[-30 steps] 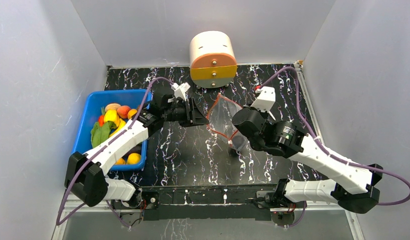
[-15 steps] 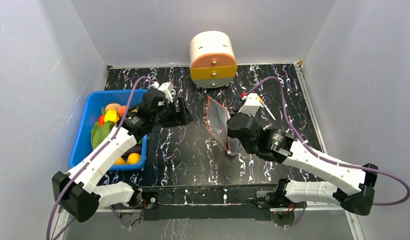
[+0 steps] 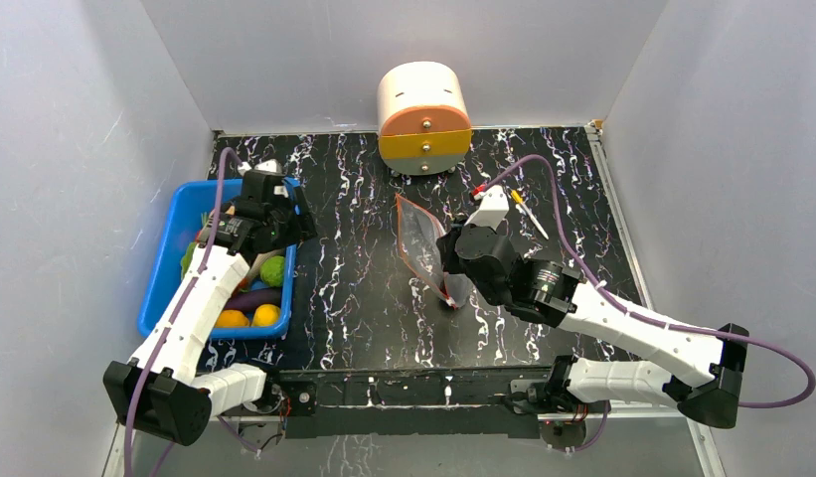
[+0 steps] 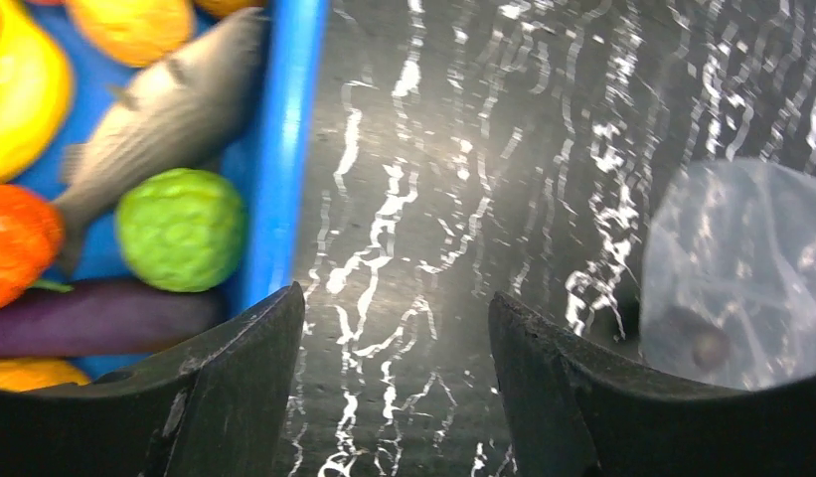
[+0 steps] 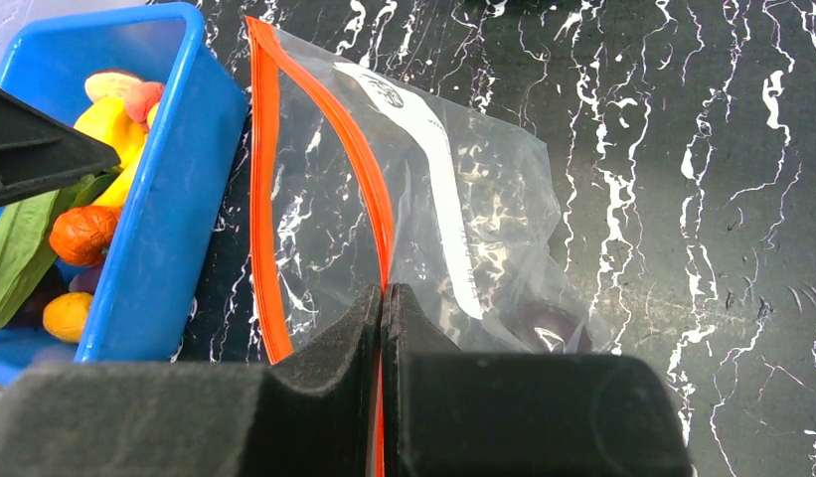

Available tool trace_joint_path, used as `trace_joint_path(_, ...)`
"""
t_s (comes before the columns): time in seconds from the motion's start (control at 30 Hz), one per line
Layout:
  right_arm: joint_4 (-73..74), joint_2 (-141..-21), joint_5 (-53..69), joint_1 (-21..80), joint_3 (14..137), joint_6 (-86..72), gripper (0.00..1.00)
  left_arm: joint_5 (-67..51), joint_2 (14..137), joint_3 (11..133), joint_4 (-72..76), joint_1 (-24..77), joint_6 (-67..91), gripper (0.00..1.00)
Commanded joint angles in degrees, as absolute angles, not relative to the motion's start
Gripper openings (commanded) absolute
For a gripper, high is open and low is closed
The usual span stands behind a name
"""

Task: Place the food in the zip-top bag and seal the zipper
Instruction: Pick up the fake fruit from the bin.

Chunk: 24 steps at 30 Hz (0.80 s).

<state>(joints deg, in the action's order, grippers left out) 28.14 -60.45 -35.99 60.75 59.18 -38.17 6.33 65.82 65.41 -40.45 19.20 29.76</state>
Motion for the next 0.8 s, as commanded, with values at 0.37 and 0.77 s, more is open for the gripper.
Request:
trace_joint_path(0.37, 26.03, -55.02, -35.82, 60.89, 57.67, -36.71, 0.0, 3.01, 64.96, 58.73, -39.64, -1.09, 25.46, 0.64)
trace_joint_path(0.77, 26.81, -54.71, -35.31, 60.91, 57.6, -36.86, 0.0, -0.72, 67.97, 52.28, -35.56, -7.74, 24.0, 0.64)
